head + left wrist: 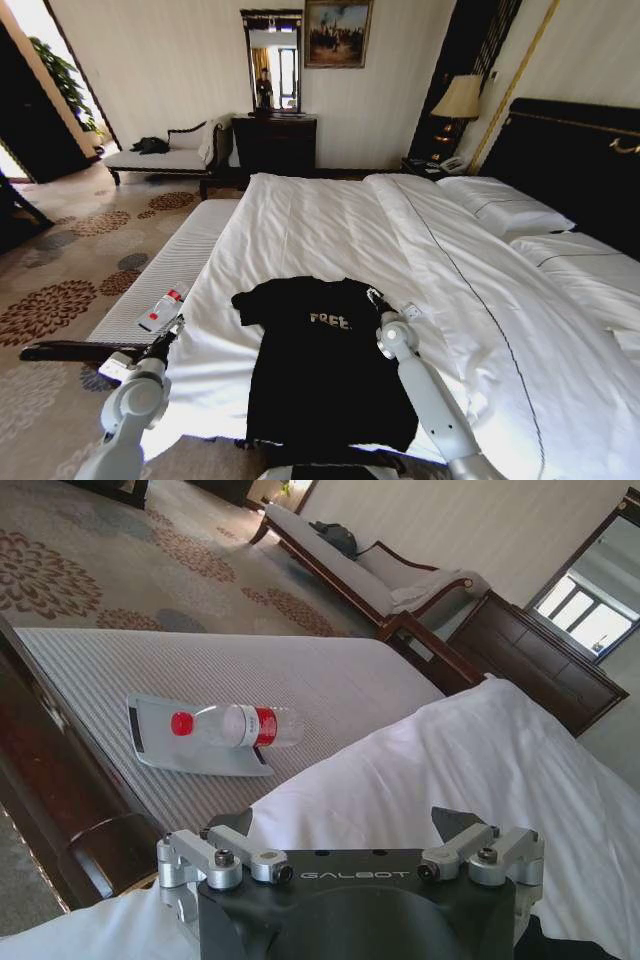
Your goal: Fold the clothes on the bed.
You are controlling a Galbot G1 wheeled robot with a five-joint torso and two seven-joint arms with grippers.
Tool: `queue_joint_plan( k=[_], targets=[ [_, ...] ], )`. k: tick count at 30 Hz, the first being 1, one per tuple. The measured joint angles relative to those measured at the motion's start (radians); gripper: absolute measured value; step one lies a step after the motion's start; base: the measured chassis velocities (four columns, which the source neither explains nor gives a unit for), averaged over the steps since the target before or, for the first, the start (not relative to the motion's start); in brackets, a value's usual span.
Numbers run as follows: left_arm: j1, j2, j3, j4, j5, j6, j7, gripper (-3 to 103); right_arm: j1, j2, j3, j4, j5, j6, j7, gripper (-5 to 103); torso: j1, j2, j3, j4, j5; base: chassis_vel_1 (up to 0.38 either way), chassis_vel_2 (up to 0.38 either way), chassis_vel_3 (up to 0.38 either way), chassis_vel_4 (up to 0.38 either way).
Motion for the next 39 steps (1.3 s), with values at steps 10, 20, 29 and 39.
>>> queue_joint_plan(
  k=[10,20,29,39],
  targets=[
    [0.01,-0.011,-0.006,-0.008,0.005,-0.003,0.0,100,0.009,-0.003,-0.004,-0.032,-0.033,0.014,-0.011,39,0.0,0.0,0.0,-0.0001,0.0,0.0,0.0,0.0,0.0],
    [0.01,-0.013,-0.006,-0.012,0.008,-0.004,0.0,100,0.017,-0.013,-0.006,-0.032,-0.067,0.034,-0.043,3,0.0,0.0,0.0,-0.0001,-0.0001,0.0,0.0,0.0,0.0],
    [0.007,-0.008,-0.004,-0.009,0.007,-0.004,0.0,100,0.069,-0.025,-0.05,-0.075,-0.196,0.066,-0.122,0,0.0,0.0,0.0,-0.0001,-0.0001,0.0,0.0,0.0,0.0],
    [0.001,-0.004,0.0,0.01,0.007,-0.005,0.001,100,0.132,-0.015,-0.106,-0.157,-0.406,0.096,-0.144,6,0.0,0.0,0.0,0.0001,-0.0001,0.0,0.0,0.0,0.0]
  ],
)
